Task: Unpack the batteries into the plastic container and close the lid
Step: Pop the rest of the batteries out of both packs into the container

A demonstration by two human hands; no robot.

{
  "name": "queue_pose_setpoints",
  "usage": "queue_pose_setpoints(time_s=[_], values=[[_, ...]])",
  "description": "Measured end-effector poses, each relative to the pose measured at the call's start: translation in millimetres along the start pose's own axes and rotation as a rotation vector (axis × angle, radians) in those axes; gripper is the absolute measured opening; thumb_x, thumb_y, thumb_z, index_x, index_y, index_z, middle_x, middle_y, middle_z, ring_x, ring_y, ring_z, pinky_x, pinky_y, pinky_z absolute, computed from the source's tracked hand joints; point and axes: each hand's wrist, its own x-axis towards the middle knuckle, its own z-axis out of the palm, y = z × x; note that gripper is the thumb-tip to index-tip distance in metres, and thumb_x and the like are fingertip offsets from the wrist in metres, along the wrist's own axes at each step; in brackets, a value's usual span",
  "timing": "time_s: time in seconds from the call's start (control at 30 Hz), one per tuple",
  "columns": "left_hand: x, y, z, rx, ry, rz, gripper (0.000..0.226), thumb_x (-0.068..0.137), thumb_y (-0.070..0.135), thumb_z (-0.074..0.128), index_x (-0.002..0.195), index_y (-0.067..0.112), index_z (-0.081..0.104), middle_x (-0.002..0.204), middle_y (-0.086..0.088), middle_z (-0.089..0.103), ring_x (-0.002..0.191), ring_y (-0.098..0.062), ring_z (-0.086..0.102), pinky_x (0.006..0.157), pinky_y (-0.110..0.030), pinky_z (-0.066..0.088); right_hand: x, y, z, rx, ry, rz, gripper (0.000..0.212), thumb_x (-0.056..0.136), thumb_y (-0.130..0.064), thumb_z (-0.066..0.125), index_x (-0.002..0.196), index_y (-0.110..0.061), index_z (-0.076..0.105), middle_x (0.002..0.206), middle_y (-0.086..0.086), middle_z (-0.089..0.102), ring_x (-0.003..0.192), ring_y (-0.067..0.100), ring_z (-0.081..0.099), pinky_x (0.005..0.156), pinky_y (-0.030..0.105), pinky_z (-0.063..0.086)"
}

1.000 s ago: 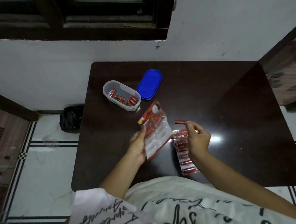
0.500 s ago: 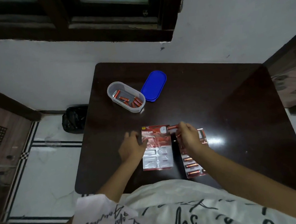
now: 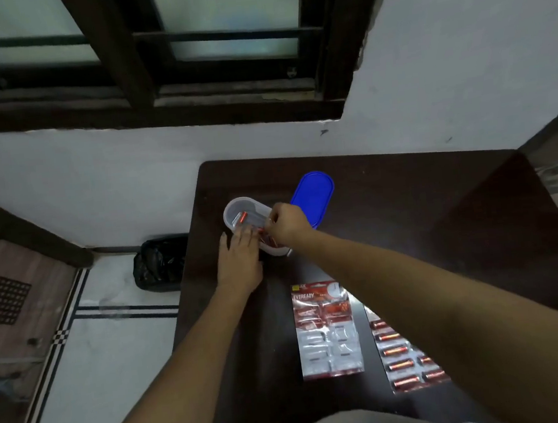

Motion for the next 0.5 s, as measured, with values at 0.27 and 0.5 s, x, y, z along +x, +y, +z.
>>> queue_pose_setpoints(time_s=[0.27, 0.5], values=[[15.7, -10.0, -11.6, -0.091, 0.278, 0.166, 0.023, 0.06, -0.002, 0.077, 0.081, 0.006, 0.073, 0.076, -0.014, 0.069, 0.068, -0.036, 0.067, 0.059, -0.037, 0.055, 8.1, 12.0, -0.9, -0.059, -0.104, -0.041, 0.029, 0.089, -0.029, 0.064, 0.111, -0.01, 0.069, 0.108, 0.009, 0.071, 0.102, 0.025, 0.066, 0.087, 0.034, 0.053], [3.6, 22.8, -4.0, -0.053, 0.168, 0.239, 0.014, 0.07, 0.009, 0.074, 0.083, 0.013, 0.076, 0.079, -0.006, 0.072, 0.076, -0.029, 0.067, 0.071, -0.038, 0.055, -34.4, 80.7, -54.5, 0.245, 0.161, -0.077, 0.012, 0.088, -0.009, 0.067, 0.098, -0.004, 0.073, 0.086, -0.001, 0.068, 0.073, 0.004, 0.06, 0.068, 0.006, 0.046]])
